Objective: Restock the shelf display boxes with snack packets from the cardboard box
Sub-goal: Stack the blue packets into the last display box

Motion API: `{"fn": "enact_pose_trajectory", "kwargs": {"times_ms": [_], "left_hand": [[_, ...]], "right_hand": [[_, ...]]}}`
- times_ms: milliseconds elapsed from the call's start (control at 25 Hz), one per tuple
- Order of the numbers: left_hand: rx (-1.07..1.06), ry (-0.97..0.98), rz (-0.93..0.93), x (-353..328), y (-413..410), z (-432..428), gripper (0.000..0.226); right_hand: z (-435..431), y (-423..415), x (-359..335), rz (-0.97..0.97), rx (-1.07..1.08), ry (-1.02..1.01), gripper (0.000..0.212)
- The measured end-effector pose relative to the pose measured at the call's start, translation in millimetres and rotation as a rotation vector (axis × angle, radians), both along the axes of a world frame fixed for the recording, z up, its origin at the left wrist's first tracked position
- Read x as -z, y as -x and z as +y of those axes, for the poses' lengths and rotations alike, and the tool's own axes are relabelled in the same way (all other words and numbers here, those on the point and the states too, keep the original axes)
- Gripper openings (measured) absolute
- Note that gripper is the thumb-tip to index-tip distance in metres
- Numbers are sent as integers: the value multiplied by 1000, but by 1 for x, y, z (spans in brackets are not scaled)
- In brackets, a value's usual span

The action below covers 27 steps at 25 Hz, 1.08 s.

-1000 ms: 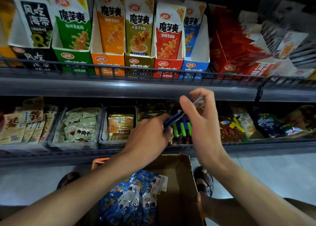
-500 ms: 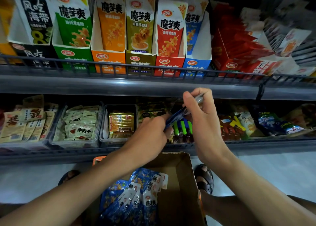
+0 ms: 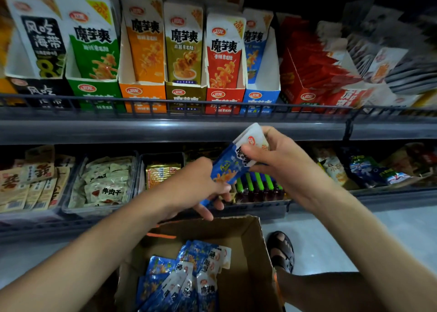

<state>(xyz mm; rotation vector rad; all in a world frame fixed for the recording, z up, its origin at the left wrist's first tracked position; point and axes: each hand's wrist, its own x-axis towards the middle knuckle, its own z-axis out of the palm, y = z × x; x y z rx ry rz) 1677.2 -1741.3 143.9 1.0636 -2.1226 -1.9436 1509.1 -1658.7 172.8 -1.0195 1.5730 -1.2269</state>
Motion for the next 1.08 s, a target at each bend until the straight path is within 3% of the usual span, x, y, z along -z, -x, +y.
{"fn": "enact_pose_trajectory", "kwargs": {"times_ms": [120, 320, 520, 640, 760, 840, 920, 1000, 1080], "left_hand": [[234, -183, 79, -11, -7, -6, 18], [401, -216, 23, -18, -9, -13, 29], [328, -98, 49, -46, 2, -16, 24], [52, 4, 208, -71, 22, -23, 21], [-293, 401, 328, -87, 45, -36, 19], [-391, 883, 155, -88, 57, -43, 23], [-343, 1209, -8, -81, 67, -47, 35], [-271, 1375, -70, -67, 77, -54, 39], [-240, 1453, -93, -56, 85, -62, 33]], "right_hand": [[5, 18, -21, 106, -138, -56, 27], [11, 20, -27, 170, -293, -144, 18], [13, 21, -32, 217, -106, 46, 12], [13, 38, -53, 147, 109, 185, 18], [6, 61, -80, 60, 391, 335, 15], [-9, 78, -95, 65, 533, 365, 12], [-29, 91, -107, 121, 611, 371, 10], [-52, 99, -114, 339, 657, 342, 16], [-72, 103, -122, 675, 663, 266, 23]]}}
